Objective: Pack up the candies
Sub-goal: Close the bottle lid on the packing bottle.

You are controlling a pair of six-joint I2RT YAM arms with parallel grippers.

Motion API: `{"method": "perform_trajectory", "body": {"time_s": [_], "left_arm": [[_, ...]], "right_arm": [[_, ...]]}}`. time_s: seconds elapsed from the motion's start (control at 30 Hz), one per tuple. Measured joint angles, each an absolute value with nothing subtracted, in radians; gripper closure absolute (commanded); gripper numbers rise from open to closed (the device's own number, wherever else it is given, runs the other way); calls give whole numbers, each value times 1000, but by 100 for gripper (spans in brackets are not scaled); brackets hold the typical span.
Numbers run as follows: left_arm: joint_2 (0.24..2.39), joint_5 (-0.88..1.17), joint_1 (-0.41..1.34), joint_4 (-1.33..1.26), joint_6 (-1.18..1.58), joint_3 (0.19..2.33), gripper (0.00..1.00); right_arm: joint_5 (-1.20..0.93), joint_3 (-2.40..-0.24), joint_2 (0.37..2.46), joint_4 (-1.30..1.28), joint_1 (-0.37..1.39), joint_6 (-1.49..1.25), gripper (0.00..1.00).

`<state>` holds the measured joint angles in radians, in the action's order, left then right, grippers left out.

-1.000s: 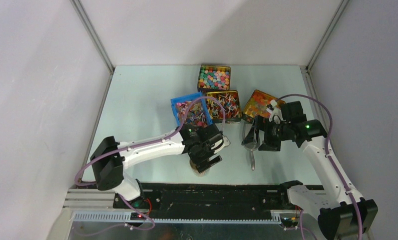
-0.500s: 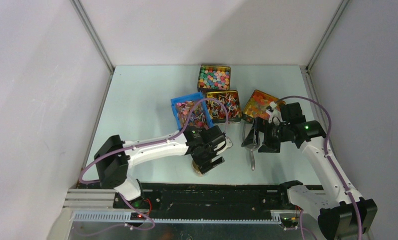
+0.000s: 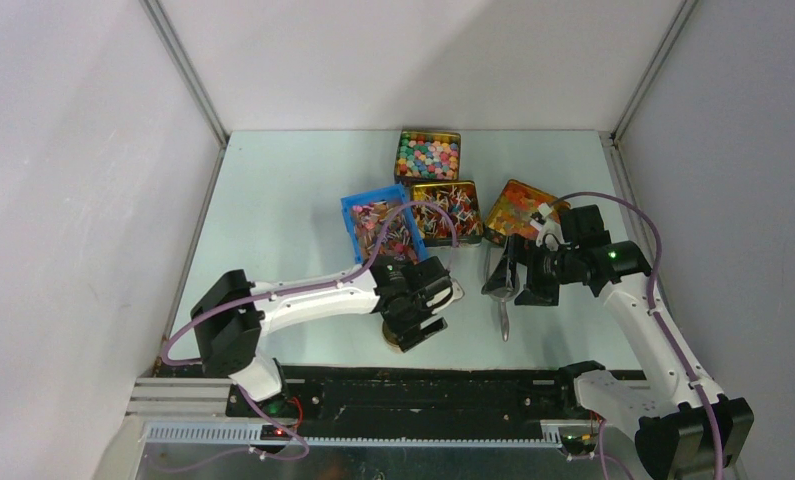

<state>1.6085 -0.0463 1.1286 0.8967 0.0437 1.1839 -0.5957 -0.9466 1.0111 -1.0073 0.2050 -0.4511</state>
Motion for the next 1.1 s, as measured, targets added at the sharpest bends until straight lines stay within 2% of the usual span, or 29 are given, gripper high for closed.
{"method": "perform_trajectory", "body": {"time_s": [1.1], "left_arm": [[1515,-59,1134,749,108,1045,20]], "right_arm": [[-605,-947,1011,-1007,205,-451,0]]}}
